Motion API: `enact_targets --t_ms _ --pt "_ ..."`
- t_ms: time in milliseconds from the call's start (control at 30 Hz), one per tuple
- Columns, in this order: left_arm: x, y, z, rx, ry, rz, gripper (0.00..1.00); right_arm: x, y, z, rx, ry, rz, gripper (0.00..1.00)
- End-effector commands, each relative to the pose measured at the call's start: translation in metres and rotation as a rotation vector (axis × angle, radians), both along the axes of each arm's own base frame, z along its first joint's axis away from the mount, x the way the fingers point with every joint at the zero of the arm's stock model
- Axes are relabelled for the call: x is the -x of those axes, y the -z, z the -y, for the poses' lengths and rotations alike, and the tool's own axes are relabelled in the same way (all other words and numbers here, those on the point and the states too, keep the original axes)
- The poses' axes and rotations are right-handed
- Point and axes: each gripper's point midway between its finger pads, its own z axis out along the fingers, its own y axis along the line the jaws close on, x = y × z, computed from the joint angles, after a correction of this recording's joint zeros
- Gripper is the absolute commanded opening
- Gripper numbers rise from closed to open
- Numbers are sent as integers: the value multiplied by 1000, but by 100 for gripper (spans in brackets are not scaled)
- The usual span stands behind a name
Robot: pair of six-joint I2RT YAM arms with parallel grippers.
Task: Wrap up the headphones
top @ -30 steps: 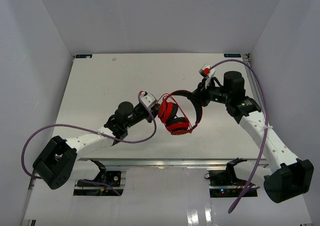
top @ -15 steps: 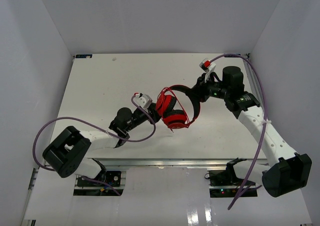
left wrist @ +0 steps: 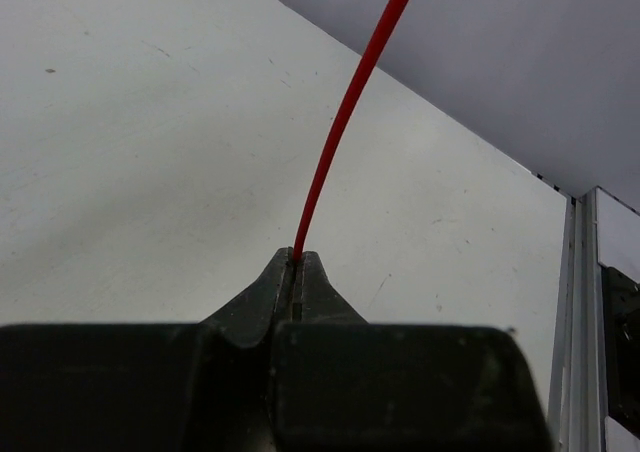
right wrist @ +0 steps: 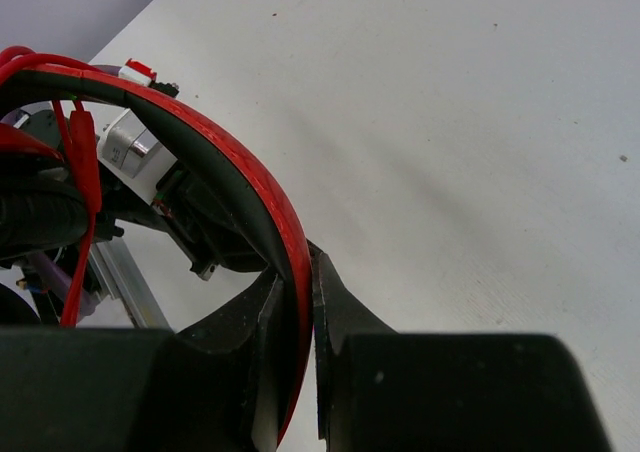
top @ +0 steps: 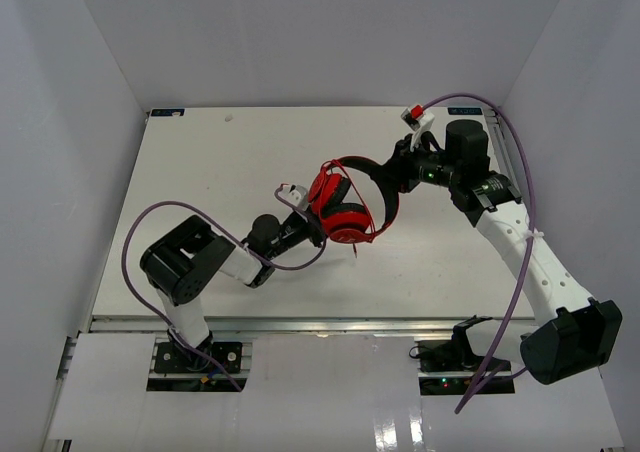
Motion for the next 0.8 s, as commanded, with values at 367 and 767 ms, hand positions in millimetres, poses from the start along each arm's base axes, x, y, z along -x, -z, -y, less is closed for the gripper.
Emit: enact_targets --t_ms 367,767 --pt "32 -49 38 239 161 68 0 -47 -43 28 -41 283 66 8" --pt "72 -59 45 290 152 -84 0 -91 29 70 94 633 29 8"
